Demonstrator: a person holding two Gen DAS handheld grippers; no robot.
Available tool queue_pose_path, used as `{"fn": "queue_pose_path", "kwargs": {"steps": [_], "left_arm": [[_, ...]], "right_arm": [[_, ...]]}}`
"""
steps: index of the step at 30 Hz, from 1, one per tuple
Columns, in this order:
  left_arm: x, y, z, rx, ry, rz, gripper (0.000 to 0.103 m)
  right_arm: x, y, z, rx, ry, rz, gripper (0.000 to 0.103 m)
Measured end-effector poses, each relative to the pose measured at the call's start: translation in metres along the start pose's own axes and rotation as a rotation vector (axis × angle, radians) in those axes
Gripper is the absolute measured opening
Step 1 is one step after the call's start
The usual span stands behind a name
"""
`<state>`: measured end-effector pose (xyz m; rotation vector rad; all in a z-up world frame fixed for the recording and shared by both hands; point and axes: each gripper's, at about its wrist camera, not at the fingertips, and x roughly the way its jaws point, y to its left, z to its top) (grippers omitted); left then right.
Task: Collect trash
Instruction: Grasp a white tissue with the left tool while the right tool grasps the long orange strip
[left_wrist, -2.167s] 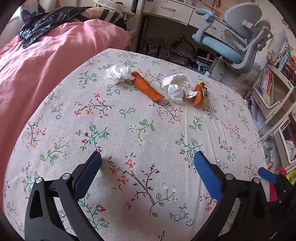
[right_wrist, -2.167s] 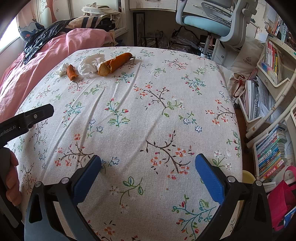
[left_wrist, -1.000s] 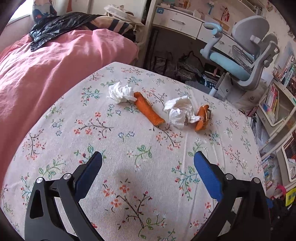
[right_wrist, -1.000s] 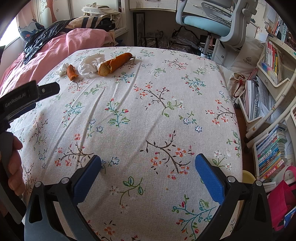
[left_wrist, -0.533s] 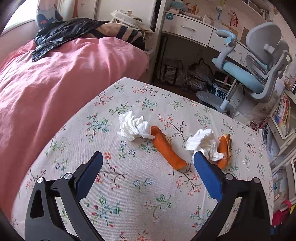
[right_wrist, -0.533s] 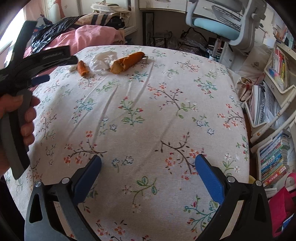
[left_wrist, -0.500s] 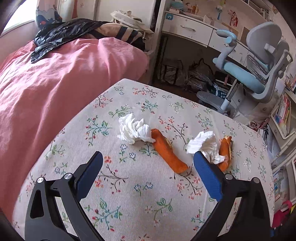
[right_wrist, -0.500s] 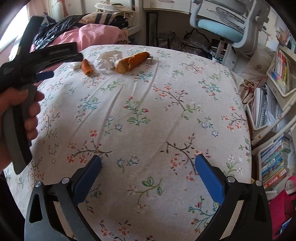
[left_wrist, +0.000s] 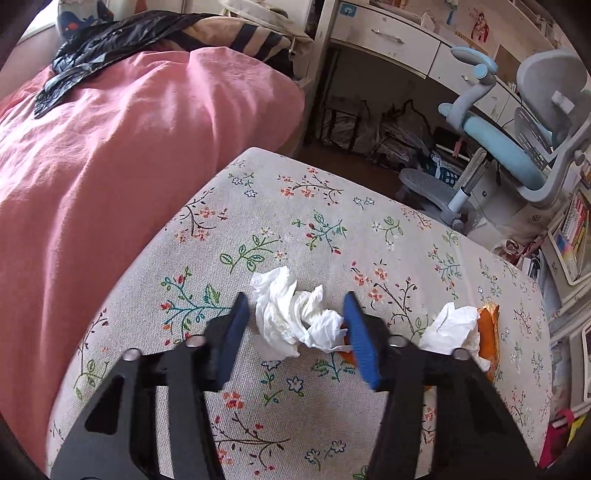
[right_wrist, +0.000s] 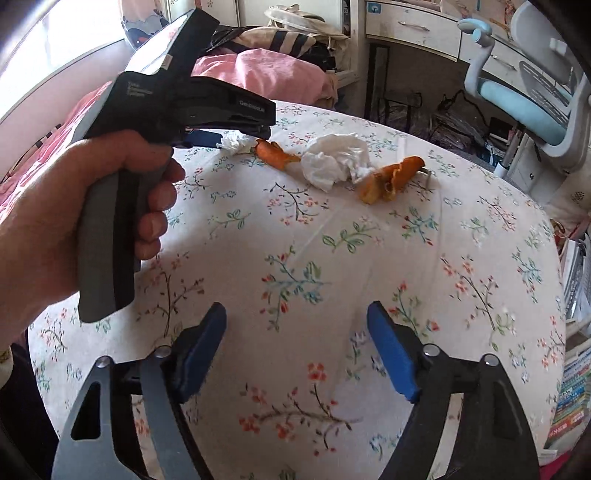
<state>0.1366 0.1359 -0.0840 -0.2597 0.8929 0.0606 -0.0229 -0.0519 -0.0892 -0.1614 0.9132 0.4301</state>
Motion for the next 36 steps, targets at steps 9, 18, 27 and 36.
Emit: {"fn": "queue_pose_path", "kwargs": {"steps": [9, 18, 27, 36], "left_arm": [[0.01, 0.004, 0.014, 0.009, 0.089, -0.117, 0.022], [0.009, 0.02, 0.028, 0.023, 0.083, -0.081, 0.022], [0.012, 0.019, 0.034, 0.05, 0.081, -0.064, 0.022], [0.013, 0.028, 0.031, 0.007, 0.087, -0.087, 0.022]], "right_arm": [[0.024, 0.031, 0.039, -0.134, -0.059, 0.048, 0.063], [0.033, 0.044, 0.058, -0.285, -0.094, 0.076, 0.061], [0.052, 0.039, 0.081, -0.295, -0.059, 0.074, 0.059], [0.066, 0.024, 0.092, -0.261, -0.038, 0.079, 0.045]]}}
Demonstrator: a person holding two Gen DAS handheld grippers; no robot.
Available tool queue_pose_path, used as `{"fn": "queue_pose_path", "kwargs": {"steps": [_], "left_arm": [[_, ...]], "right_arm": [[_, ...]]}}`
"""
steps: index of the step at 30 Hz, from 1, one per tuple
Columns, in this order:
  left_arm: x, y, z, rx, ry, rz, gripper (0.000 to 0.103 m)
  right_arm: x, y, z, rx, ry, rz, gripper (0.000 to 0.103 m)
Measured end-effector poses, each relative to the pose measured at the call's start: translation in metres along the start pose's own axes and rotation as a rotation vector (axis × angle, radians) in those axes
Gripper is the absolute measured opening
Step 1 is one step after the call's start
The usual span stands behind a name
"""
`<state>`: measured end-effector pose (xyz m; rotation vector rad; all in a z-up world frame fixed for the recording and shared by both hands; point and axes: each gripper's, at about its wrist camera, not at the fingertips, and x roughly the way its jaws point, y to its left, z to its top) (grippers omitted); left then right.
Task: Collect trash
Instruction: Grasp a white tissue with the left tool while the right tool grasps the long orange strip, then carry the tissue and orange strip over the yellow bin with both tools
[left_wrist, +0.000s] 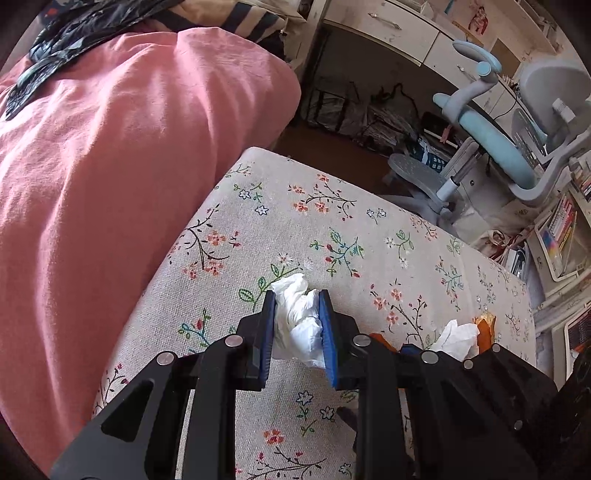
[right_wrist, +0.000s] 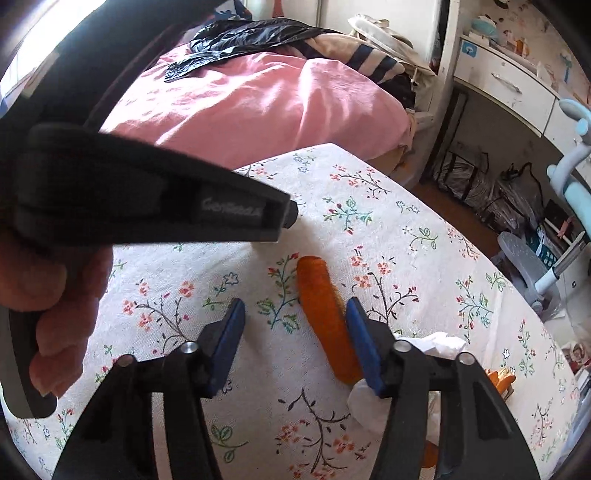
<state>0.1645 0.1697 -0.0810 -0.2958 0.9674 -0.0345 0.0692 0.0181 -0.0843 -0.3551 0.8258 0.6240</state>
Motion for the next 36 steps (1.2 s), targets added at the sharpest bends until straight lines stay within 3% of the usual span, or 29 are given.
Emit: {"fn": "queue_pose_path", "kwargs": {"steps": [3, 6, 11, 16, 19, 24, 31, 36], "left_arm": [[-0.001, -0.003, -0.002, 0.01, 0.0, -0.004, 0.022], [-0.004, -0.008, -0.004, 0.019, -0.006, -0.008, 0.022], [-0.016, -0.019, -0.009, 0.046, -0.029, -0.032, 0.022], [-0.032, -0.029, -0.026, 0.048, -0.057, -0.147, 0.022], [-0.041, -0.038, -0.038, 0.079, -0.07, -0.17, 0.022], [-0.057, -0.057, -0.058, 0.149, -0.092, -0.174, 0.022], [-0.081, -0.097, -0.093, 0.293, -0.124, -0.111, 0.022], [-0.096, -0.123, -0.117, 0.352, -0.137, -0.104, 0.022]], "right_arm": [[0.0, -0.003, -0.001, 0.026, 0.003, -0.004, 0.026], [-0.006, -0.003, -0.006, 0.052, 0.001, -0.005, 0.022], [-0.029, 0.002, -0.029, 0.097, -0.002, -0.001, 0.019], [-0.063, 0.008, -0.064, 0.123, 0.01, -0.003, 0.019], [-0.08, 0.005, -0.082, 0.135, 0.026, -0.016, 0.019], [-0.099, -0.007, -0.103, 0.189, 0.022, -0.048, 0.019], [-0.114, -0.018, -0.125, 0.249, 0.024, -0.084, 0.019], [-0.135, -0.028, -0.144, 0.284, 0.013, -0.111, 0.019]]}}
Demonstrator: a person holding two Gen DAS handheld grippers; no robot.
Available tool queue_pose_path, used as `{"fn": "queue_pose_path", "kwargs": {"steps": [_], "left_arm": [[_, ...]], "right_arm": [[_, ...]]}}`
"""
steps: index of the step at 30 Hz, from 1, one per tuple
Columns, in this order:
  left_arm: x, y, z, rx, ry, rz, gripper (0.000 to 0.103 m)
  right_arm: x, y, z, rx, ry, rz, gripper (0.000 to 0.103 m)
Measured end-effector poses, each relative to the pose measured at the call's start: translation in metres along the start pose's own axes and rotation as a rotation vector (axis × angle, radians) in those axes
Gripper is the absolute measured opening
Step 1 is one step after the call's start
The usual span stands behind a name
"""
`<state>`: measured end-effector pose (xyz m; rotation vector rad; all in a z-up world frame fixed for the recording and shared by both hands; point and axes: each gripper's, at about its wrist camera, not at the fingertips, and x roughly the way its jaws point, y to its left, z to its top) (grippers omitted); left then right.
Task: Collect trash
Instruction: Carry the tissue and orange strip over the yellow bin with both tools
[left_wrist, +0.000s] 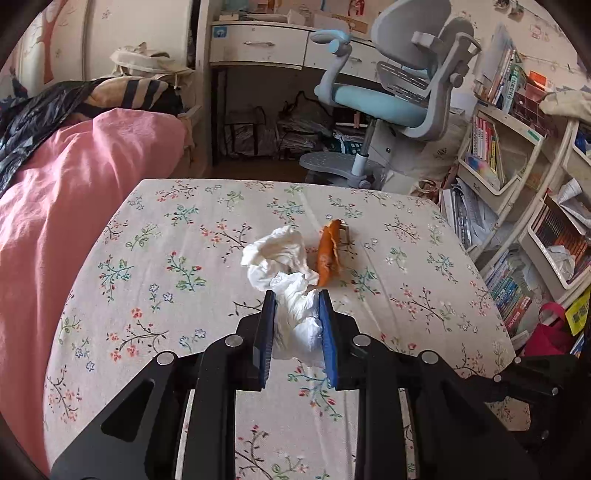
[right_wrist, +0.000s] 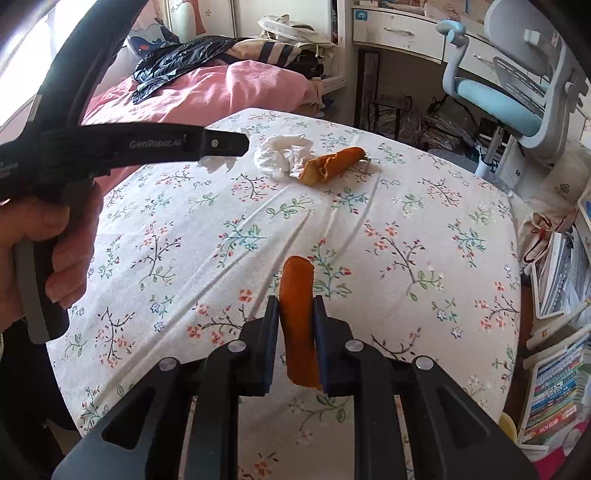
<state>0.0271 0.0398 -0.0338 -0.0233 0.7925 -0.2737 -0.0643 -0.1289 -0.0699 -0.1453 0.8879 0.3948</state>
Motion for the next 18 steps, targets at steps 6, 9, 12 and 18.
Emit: {"fn": "queue_pose_path", "kwargs": {"steps": [6, 9, 12, 18], "left_arm": [[-0.005, -0.037, -0.005, 0.057, -0.008, -0.02, 0.022], [-0.006, -0.051, -0.005, 0.067, -0.017, -0.029, 0.022], [-0.009, -0.064, -0.007, 0.08, -0.025, -0.033, 0.022], [-0.013, -0.087, -0.013, 0.091, -0.028, -0.054, 0.022]], "right_arm": [[-0.015, -0.018, -0.014, 0.04, -0.011, -0.025, 0.019], [-0.021, -0.024, -0.022, 0.055, -0.012, -0.033, 0.019], [-0.026, -0.028, -0.027, 0.065, -0.013, -0.037, 0.019], [-0.042, -0.033, -0.038, 0.073, -0.035, -0.046, 0.019]]}}
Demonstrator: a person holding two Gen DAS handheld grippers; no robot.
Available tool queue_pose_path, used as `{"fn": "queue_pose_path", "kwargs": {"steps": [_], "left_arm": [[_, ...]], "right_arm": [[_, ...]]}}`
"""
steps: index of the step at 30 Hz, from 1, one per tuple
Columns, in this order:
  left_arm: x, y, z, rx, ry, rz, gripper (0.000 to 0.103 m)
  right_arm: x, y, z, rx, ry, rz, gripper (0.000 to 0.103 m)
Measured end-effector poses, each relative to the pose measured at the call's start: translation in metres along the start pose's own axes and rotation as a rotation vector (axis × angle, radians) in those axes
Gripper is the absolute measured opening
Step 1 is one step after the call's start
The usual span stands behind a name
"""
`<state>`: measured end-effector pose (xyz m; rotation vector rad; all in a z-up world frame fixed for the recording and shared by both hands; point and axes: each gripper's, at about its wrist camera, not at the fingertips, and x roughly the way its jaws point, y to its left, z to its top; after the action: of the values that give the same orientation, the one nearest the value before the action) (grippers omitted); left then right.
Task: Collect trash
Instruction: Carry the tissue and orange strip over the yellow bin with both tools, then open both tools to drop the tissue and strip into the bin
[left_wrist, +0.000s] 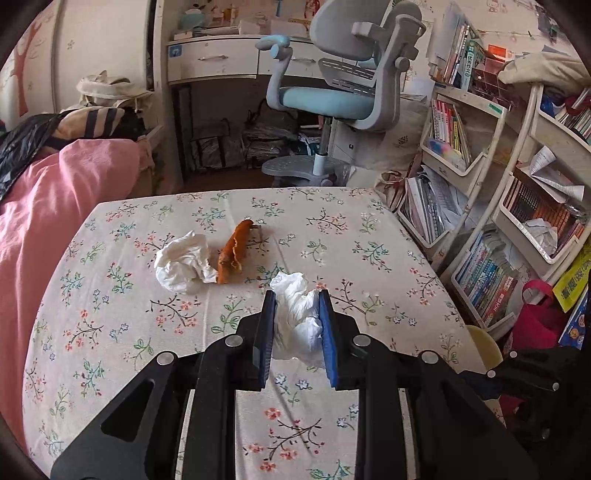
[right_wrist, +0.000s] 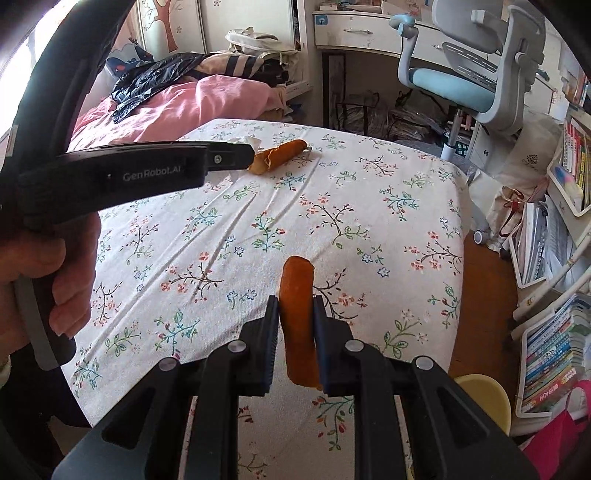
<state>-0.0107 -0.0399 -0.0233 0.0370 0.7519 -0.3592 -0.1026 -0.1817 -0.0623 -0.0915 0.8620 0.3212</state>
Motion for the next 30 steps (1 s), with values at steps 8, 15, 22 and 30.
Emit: {"fn": "queue_pose_path", "kwargs": {"steps": [8, 15, 22, 30], "left_arm": [[0.001, -0.045, -0.008, 0.004, 0.013, -0.084, 0.022], [0.004, -0.114, -0.018, 0.035, 0.024, -0.175, 0.022], [0.017, -0.193, -0.034, 0.103, 0.063, -0.257, 0.022], [0.04, -0.255, -0.043, 0.093, 0.111, -0.334, 0.022]], "right_arm": [[-0.024, -0.021, -0.022, 0.029, -0.011, -0.047, 0.019], [-0.052, -0.06, -0.055, 0.117, -0.013, -0.117, 0.019], [-0.066, -0.109, -0.085, 0.205, 0.011, -0.223, 0.019], [-0.061, -0.151, -0.113, 0.305, 0.073, -0.319, 0.021]]}}
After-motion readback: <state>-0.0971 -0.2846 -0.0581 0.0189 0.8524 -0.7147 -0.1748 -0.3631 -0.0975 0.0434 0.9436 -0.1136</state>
